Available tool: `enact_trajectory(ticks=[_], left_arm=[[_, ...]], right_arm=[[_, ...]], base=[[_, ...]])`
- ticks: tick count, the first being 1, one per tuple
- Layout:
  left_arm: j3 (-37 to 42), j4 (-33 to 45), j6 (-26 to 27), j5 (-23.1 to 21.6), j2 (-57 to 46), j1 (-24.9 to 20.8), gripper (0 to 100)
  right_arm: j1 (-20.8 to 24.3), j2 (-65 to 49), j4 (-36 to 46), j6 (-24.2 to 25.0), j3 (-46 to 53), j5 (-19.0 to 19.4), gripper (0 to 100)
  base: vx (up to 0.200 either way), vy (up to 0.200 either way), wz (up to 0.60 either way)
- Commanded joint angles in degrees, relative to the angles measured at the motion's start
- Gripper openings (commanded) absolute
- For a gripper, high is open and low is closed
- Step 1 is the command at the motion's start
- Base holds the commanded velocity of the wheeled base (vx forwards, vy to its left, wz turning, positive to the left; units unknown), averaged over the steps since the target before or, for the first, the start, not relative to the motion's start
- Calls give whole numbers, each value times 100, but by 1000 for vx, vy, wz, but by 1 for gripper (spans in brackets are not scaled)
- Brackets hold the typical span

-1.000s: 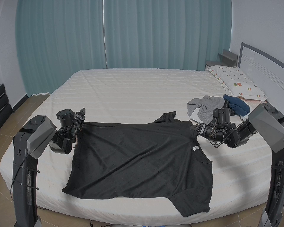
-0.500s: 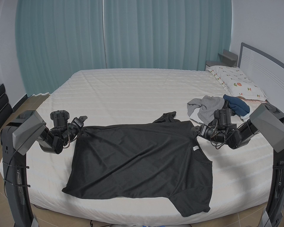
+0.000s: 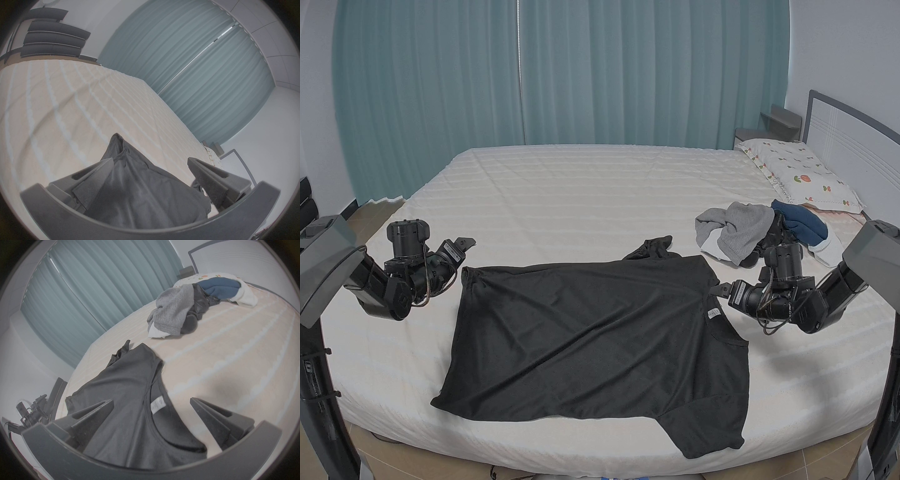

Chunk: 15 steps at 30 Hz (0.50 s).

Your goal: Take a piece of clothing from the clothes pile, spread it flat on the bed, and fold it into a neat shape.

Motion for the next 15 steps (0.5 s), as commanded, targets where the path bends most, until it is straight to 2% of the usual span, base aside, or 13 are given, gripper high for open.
enact_trajectory(ticks=[1,6,8,15], left_arm=[[1484,-9,37,-46,-1342,-53,100],[2522,8,46,-142,-2054,-62,100],[3172,-27,46,-301,-2379,-97,100],[4130,-36,46,-397,-2907,-123,100]], right_arm=[[341,-1062,-1059,201,1740,127,100],[570,-1510,-1622,219,2636,127,100],[623,-1651,-1877,254,3084,127,100],[763,-1871,-2008,412,3524,145,100]], base=[[0,0,0],[0,0,0],[0,0,0],[-200,0,0]])
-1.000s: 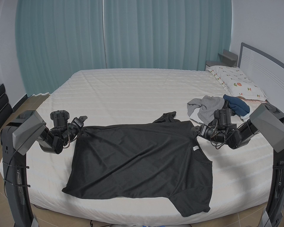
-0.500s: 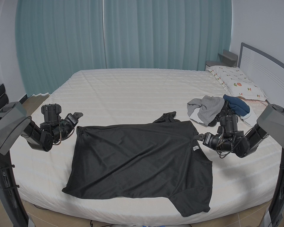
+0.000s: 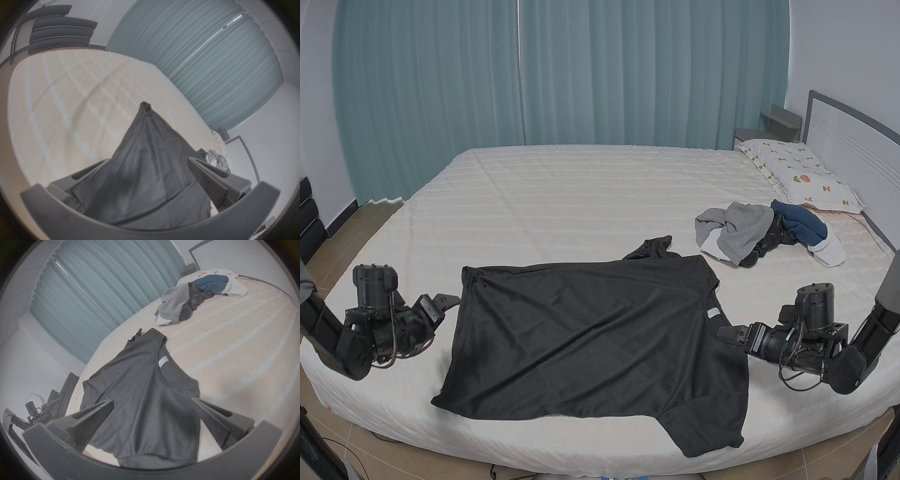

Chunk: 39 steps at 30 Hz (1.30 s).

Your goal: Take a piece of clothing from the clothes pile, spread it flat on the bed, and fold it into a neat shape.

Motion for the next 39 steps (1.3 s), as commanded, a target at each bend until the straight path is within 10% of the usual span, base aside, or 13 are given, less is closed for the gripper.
enact_trajectory(ticks=[1,39], left_arm=[[994,-7,2,-131,-976,-46,100],[1134,-25,20,-448,-326,-54,100]], right_arm=[[276,-574,-205,115,602,21,100],[241,1087,-793,958,497,364,100]], base=[[-200,0,0],[-53,0,0]])
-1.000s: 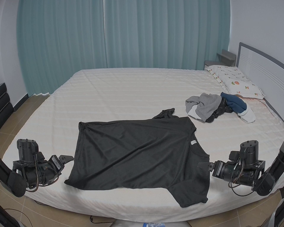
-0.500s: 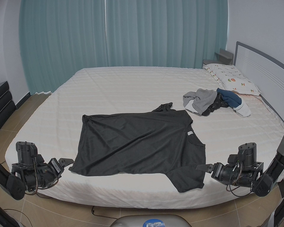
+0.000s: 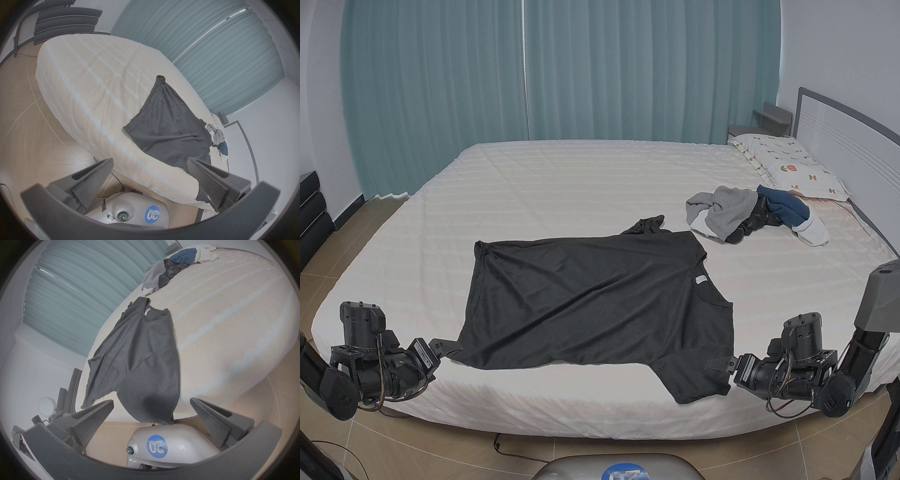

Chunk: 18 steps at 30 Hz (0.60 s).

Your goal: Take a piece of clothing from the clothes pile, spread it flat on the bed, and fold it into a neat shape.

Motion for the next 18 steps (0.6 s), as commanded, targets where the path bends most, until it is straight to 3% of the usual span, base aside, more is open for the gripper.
enact_trajectory(ticks=[1,11,12,18], left_arm=[[-23,-4,-5,-7,192,26,100],[-40,-4,-5,1,201,61,100],[-40,-13,-5,-7,218,79,100],[-49,-101,13,10,438,114,100]], right_arm=[[-28,326,-63,72,-28,6,100],[78,616,-90,503,-327,6,100],[78,616,-90,547,-336,6,0],[95,528,-72,635,-292,-21,0]], base=[[0,0,0],[0,0,0],[0,0,0],[0,0,0]])
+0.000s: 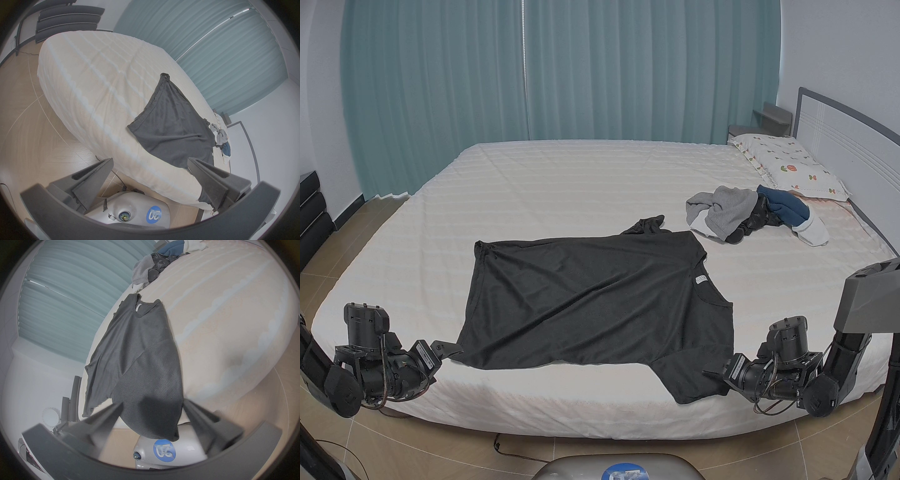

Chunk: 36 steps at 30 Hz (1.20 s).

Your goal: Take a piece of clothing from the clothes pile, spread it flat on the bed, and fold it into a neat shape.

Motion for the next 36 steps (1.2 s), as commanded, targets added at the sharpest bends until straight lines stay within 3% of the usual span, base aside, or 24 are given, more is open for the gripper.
enact_trajectory(ticks=[1,6,10,27,36], left_arm=[[-5,-61,8,38,222,26,100],[12,-220,17,55,363,44,100],[4,-255,25,55,433,79,100],[-67,-835,8,82,1163,70,100],[-357,-844,-106,82,1295,-114,100]], right_arm=[[7,-16,14,-9,40,-12,0],[-28,-104,58,-176,251,-82,0],[-107,-587,128,-791,603,-65,0],[-573,-877,339,-2417,1253,-21,0],[-582,-798,330,-2479,1270,14,0]], base=[[0,0,0],[0,0,0],[0,0,0],[0,0,0],[0,0,0]])
